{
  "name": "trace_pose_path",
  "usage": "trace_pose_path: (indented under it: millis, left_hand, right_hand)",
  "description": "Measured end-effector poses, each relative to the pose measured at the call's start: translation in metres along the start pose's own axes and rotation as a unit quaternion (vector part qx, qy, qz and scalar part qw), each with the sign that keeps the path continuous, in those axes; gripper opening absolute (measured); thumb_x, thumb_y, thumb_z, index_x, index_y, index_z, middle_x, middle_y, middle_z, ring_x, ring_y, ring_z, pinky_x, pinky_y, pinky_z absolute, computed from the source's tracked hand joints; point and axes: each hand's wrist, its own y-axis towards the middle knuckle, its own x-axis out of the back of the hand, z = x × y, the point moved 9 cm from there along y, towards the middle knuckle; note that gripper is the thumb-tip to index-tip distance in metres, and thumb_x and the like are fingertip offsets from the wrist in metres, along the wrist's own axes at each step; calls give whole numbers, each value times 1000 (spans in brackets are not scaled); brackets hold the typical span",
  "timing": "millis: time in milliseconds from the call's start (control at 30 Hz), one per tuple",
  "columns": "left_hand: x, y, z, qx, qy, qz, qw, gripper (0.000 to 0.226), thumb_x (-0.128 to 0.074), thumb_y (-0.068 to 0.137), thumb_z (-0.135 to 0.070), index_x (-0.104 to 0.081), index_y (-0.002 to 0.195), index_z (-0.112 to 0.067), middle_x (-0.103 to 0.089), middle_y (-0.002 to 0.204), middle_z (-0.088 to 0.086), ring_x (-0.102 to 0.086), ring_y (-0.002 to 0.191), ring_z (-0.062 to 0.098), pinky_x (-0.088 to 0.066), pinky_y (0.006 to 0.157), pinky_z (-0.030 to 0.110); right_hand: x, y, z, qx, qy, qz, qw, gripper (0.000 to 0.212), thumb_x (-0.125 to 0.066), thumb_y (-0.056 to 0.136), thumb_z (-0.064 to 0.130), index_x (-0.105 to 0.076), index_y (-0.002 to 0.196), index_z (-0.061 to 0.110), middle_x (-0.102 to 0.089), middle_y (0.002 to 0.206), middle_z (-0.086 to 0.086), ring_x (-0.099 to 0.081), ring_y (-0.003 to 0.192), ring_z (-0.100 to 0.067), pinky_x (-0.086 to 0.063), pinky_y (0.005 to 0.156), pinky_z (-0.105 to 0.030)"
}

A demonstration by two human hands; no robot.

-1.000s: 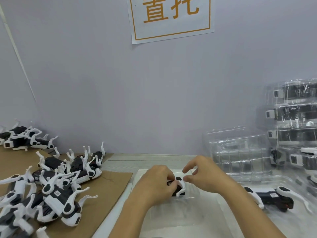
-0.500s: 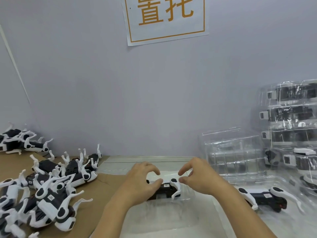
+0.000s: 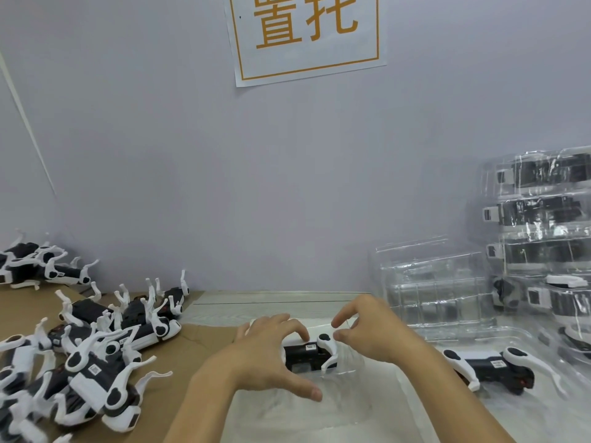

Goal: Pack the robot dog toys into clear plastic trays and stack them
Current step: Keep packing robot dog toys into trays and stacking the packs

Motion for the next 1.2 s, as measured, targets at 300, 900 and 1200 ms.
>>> trace_pose_path:
  millis: [300, 900, 1200]
  left_hand:
    - [-1, 9, -6, 20, 17, -92, 995, 83, -52, 48, -91, -50, 118, -47, -43, 119, -25, -33, 119, 9, -21, 109, 33]
    - [18, 8, -6, -2, 103, -193, 976, 80, -69, 63, -71, -38, 132, -48, -18, 153, -9, -11, 137, 18, -6, 120, 43]
    - [57, -17, -35, -48, 173, -387, 904, 69, -77, 61, -65, -56, 120, -34, -31, 155, 8, -26, 141, 37, -16, 118, 57]
  right_hand:
    - [-6, 3, -4, 5, -24, -20, 999, 26, -59, 96, 22, -66, 120, 27, -56, 130, 2, -55, 117, -14, -45, 97, -28]
    - [5, 3, 7, 61, 24, -85, 994, 29, -58, 97, 19, -63, 122, 33, -54, 120, 10, -51, 107, -7, -36, 91, -19]
    - [38, -13, 35, 175, 183, -220, 942, 43, -59, 94, 8, -60, 119, 43, -52, 119, 27, -45, 110, 19, -39, 86, -8]
